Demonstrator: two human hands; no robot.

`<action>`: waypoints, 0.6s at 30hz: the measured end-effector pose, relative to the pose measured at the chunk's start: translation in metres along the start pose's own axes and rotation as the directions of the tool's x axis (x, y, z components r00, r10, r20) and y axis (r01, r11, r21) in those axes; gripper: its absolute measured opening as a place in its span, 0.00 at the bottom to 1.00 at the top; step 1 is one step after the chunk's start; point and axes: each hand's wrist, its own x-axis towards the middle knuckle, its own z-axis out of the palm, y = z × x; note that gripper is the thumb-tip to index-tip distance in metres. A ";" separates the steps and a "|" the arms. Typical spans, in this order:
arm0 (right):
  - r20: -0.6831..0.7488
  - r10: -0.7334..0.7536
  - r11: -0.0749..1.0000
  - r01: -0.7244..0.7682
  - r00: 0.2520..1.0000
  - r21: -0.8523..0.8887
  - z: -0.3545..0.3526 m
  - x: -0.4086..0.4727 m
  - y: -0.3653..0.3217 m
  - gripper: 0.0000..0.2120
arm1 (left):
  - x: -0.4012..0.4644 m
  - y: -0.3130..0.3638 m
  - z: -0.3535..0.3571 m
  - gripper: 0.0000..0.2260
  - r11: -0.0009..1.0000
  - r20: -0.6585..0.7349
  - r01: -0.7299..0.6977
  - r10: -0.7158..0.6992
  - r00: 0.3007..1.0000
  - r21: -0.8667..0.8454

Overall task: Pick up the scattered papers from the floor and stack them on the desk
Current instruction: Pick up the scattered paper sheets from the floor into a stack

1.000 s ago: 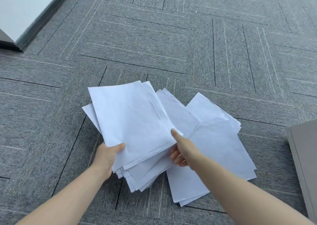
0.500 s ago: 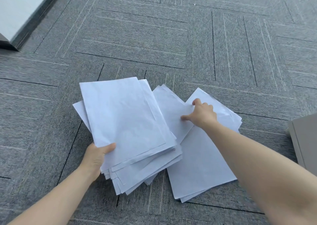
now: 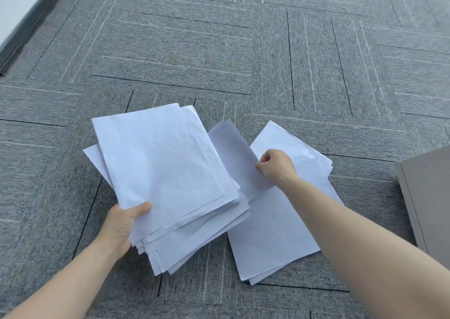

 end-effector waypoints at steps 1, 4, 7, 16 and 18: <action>-0.011 -0.004 1.000 0.005 1.000 0.017 -0.002 -0.003 0.003 0.07 | 0.000 0.001 0.001 0.14 1.000 0.004 -0.004 0.004 1.000 -0.002; -0.024 -0.011 0.997 0.012 1.000 0.071 -0.011 -0.014 0.016 0.05 | 0.001 0.001 0.003 0.17 1.000 0.018 -0.009 0.010 1.000 -0.015; -0.045 0.036 0.984 -0.027 0.998 0.174 -0.025 -0.024 0.040 0.06 | 0.003 -0.002 0.006 0.18 1.000 0.048 0.004 -0.003 0.999 -0.020; -0.068 0.275 0.949 -0.259 0.959 0.178 -0.047 -0.039 0.109 0.21 | 0.004 -0.007 0.020 0.17 0.999 0.098 0.032 -0.032 0.995 0.007; -0.096 0.323 0.933 -0.299 0.942 0.202 -0.049 -0.041 0.112 0.30 | 0.005 -0.008 0.022 0.17 0.999 0.102 0.036 -0.038 0.994 0.022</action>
